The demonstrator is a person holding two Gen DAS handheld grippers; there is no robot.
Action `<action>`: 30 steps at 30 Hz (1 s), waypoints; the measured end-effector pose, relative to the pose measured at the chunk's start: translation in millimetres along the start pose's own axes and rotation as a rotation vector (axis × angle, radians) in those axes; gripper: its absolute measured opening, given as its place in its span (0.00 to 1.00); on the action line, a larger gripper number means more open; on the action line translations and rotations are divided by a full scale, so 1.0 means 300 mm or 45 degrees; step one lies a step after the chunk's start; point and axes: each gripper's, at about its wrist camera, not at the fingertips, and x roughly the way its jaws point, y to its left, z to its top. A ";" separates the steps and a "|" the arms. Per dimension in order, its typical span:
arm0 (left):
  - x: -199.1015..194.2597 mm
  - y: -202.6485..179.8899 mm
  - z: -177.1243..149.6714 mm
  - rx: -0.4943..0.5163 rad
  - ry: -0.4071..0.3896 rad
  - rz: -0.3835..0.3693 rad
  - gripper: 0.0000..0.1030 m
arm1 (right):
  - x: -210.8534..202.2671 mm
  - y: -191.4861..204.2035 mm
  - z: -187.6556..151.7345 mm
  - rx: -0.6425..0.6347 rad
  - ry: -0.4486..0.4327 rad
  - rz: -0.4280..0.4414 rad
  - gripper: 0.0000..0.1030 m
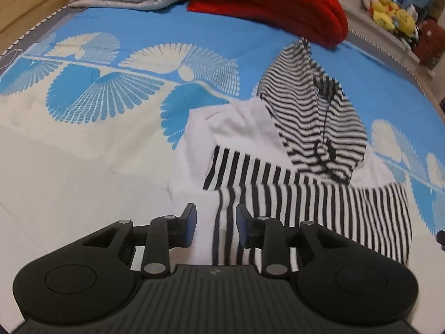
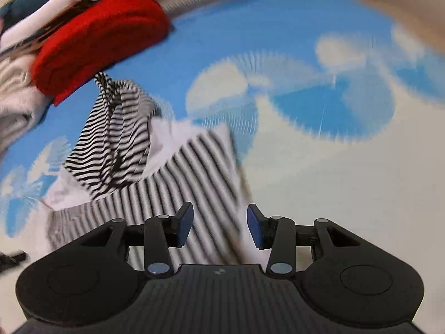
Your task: Fold small clothes
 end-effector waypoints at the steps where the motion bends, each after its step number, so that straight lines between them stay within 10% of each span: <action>1: -0.005 -0.004 0.005 -0.011 -0.023 0.014 0.42 | -0.015 0.015 0.011 -0.061 -0.047 -0.034 0.44; 12: -0.074 -0.079 0.035 0.071 -0.290 0.088 0.64 | -0.074 0.037 0.055 -0.280 -0.130 -0.105 0.49; 30: -0.073 -0.228 0.050 0.130 -0.341 -0.024 0.60 | -0.066 0.036 0.051 -0.301 -0.093 -0.109 0.51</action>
